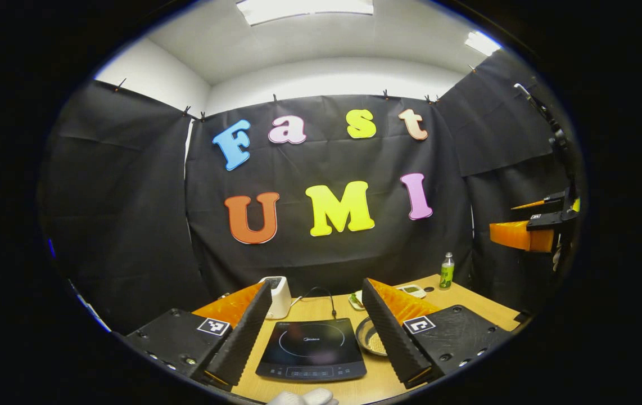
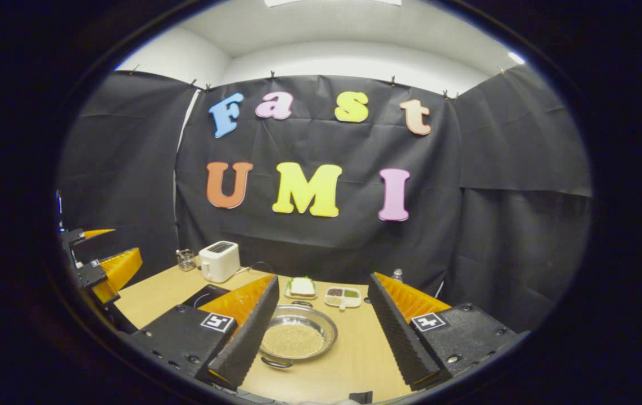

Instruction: First push the handle of the pot to place it horizontally, then grasp the pot with both hands and set it on the induction cooktop.

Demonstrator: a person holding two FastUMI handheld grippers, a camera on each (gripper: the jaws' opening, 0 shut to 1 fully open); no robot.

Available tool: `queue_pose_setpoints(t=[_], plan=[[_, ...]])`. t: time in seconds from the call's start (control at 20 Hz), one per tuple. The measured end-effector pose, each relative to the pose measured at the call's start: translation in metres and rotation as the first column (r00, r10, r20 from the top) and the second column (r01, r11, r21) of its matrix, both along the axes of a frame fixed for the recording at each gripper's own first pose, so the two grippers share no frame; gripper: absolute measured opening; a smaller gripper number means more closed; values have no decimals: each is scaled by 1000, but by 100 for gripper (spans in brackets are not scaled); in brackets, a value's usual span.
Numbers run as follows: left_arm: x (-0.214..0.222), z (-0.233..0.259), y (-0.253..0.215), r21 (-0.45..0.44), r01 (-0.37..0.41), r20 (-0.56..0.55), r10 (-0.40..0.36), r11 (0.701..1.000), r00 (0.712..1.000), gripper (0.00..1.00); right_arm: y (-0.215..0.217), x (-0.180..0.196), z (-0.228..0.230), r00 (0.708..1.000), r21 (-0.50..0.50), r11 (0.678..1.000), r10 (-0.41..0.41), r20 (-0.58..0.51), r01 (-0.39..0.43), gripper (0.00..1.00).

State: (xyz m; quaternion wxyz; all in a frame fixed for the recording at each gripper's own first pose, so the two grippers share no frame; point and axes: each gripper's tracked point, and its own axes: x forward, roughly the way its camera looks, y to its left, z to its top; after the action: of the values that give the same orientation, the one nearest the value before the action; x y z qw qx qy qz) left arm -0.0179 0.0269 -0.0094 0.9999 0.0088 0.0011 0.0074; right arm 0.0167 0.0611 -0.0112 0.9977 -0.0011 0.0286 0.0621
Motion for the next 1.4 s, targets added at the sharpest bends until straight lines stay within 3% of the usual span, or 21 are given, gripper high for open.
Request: queue_pose_setpoints(t=[0.15, 0.25, 0.3, 0.5, 0.55, 0.6, 0.65, 0.7, 0.85, 0.9, 0.95, 1.0, 1.2, 1.25, 1.4], plan=[[-7, -4, 3, -6, -11, 2, 11, 1000, 1000, 96, 29, 13, -15, 995, -9, 997, 74, -62, -75, 94], [-11, -8, 2, -11, -4, -3, 4, 1000, 1000, 96, 47, 23, -25, 989, -2, 994, 112, -98, -113, 85], [-13, -9, 3, -7, -4, -3, 4, 1000, 1000, 96, 57, 27, -35, 983, 6, 991, 132, -124, -132, 74], [-21, -22, 11, 15, -31, -17, 31, 999, 999, 96, 102, 46, -82, 944, 4, 975, 218, -246, -224, 52], [-22, -23, 13, 15, -34, -14, 34, 999, 999, 96, 108, 51, -99, 934, -3, 972, 224, -278, -234, 48], [-24, -26, 13, 9, -38, -19, 38, 999, 999, 96, 112, 54, -113, 924, -16, 971, 221, -313, -238, 37], [-25, -30, 14, 3, -39, -24, 39, 999, 999, 96, 118, 58, -127, 915, -28, 970, 219, -339, -242, 35], [-27, -31, 14, -5, -42, -29, 42, 999, 999, 96, 123, 61, -141, 904, -36, 968, 218, -369, -248, 24], [-30, -36, 18, -22, -52, -33, 51, 998, 998, 96, 139, 63, -188, 855, -37, 959, 232, -464, -281, 19], [-31, -37, 20, -26, -54, -33, 53, 998, 998, 96, 142, 63, -200, 838, -38, 957, 232, -494, -288, 12], [-31, -38, 22, -26, -61, -35, 60, 998, 998, 96, 146, 64, -217, 818, -34, 955, 234, -525, -295, 13], [-33, -41, 24, -27, -67, -36, 66, 997, 997, 96, 147, 63, -233, 797, -37, 955, 223, -562, -294, 7], [-37, -49, 28, -31, -77, -58, 75, 997, 995, 96, 152, 62, -288, 713, -14, 959, 200, -672, -282, 5], [-37, -51, 29, -29, -80, -62, 78, 996, 995, 96, 153, 61, -296, 701, -11, 960, 197, -686, -281, 1], [-40, -54, 35, -26, -90, -72, 87, 996, 994, 96, 152, 60, -317, 663, -9, 961, 184, -726, -276, 4]])
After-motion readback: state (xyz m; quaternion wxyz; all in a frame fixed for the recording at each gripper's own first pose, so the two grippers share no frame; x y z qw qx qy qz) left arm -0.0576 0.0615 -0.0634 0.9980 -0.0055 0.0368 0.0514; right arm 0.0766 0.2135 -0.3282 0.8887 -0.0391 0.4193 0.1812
